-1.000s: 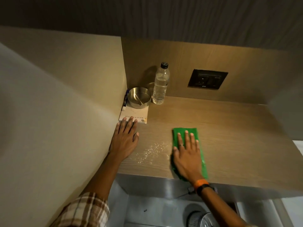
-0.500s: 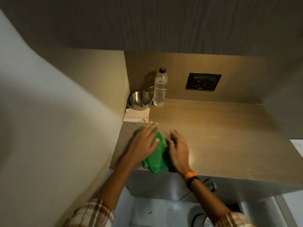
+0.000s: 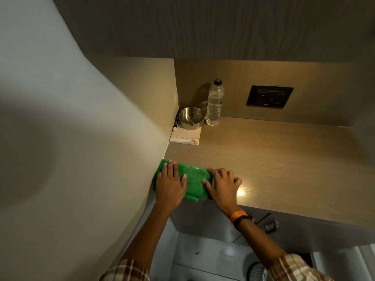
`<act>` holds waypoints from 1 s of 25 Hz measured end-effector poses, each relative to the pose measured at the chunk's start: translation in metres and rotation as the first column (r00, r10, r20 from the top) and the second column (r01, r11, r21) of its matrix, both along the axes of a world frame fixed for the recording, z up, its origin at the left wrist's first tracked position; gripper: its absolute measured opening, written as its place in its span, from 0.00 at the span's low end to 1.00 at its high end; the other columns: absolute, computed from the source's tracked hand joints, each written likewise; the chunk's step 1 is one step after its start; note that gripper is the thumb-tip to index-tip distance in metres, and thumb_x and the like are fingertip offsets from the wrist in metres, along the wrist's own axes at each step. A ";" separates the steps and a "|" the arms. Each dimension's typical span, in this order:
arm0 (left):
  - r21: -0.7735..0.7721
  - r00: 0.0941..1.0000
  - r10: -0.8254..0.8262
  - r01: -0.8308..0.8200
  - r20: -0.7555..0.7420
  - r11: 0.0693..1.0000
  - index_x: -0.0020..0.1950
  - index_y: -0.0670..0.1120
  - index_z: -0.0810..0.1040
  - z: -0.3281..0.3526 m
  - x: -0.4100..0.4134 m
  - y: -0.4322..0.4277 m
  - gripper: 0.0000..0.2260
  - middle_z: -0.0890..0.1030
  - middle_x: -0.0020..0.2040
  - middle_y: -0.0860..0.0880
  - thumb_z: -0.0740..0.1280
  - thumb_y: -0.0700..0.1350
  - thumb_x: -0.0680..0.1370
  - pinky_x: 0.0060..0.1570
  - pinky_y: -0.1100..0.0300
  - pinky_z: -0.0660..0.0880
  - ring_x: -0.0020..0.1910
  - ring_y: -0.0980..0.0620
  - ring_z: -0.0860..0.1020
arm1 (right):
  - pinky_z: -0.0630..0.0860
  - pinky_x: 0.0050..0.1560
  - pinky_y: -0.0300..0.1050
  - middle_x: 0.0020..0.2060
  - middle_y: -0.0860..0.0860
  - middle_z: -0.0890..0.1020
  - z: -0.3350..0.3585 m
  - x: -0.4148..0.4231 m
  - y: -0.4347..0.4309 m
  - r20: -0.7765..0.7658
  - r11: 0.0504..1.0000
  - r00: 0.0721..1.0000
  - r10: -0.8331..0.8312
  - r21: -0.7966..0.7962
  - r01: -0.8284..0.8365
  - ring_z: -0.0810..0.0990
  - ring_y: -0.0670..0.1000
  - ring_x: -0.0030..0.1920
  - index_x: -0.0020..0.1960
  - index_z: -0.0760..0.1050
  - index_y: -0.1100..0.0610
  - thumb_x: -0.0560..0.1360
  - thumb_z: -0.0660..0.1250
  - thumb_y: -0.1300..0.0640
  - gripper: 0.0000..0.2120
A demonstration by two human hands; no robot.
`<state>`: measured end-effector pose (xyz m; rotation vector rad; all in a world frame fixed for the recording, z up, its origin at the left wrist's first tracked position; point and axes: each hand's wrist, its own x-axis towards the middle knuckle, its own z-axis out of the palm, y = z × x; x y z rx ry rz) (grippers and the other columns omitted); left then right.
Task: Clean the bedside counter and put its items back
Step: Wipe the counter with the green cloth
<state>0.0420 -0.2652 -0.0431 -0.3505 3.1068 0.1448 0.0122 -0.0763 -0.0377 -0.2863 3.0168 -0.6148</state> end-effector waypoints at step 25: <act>0.644 0.964 -0.260 0.230 -0.049 0.729 0.49 0.49 0.80 0.037 0.000 0.103 0.08 0.81 0.46 0.54 0.71 0.53 0.78 0.53 0.58 0.65 0.47 0.55 0.76 | 0.83 0.53 0.55 0.43 0.55 0.89 0.032 0.027 0.190 0.471 0.550 0.854 -0.223 -0.662 0.509 0.88 0.55 0.47 0.47 0.85 0.62 0.74 0.75 0.59 0.06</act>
